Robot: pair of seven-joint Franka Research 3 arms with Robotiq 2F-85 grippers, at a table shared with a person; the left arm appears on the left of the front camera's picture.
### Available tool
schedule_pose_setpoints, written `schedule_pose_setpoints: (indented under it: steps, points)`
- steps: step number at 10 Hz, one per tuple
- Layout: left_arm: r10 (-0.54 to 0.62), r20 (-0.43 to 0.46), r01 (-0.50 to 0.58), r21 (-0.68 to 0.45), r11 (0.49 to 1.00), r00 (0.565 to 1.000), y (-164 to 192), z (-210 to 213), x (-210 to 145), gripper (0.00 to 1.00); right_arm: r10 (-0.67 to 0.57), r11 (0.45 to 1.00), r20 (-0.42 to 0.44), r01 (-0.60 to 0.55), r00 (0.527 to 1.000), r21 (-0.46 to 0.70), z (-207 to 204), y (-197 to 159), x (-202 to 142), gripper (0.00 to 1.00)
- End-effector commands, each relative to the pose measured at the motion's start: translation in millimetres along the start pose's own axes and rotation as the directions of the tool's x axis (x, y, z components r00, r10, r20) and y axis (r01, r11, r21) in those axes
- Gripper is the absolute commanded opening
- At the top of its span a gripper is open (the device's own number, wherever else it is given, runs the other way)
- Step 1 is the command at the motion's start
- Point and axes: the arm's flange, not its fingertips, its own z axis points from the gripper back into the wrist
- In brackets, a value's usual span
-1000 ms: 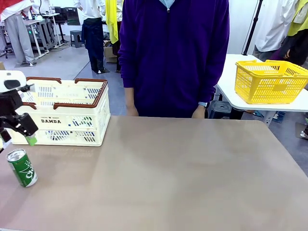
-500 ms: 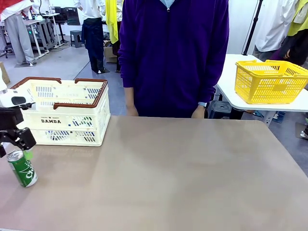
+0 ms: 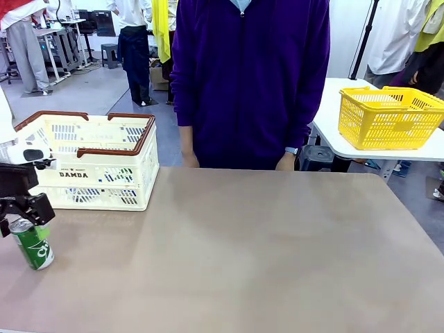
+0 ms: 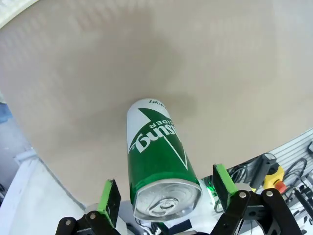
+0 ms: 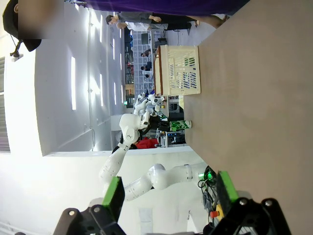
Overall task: Place the drinks into the Shopping basket.
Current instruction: Pick up one drink and place it into the Shopping basket.
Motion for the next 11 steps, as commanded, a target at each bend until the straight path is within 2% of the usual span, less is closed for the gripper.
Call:
schedule_pose_setpoints:
  steps: [1, 3, 4, 5, 11]
  points:
    - [-0.002, -0.002, 0.002, -0.016, 1.0, 1.0, -4, -42, -38, 1.0, -0.019, 1.0, -0.011, 0.019, 1.0, -0.006, 1, 5, 0, 1.0]
    - [-0.012, -0.004, 0.012, -0.023, 1.0, 1.0, -4, -43, -38, 1.0, -0.019, 1.0, -0.011, 0.019, 1.0, -0.006, 1, 5, 0, 1.0]
    - [-0.016, 0.004, 0.016, -0.009, 1.0, 1.0, -4, -44, -37, 0.59, -0.019, 1.0, -0.011, 0.019, 1.0, -0.006, 1, 5, 0, 1.0]
    - [-0.023, 0.005, 0.023, -0.002, 1.0, 1.0, -5, -44, -36, 0.0, -0.019, 1.0, -0.011, 0.019, 1.0, -0.006, 1, 5, 0, 1.0]
    - [-0.045, 0.064, 0.044, 0.018, 0.999, 0.997, -7, -34, -38, 0.0, -0.019, 1.0, -0.011, 0.019, 1.0, -0.006, 1, 5, 0, 1.0]
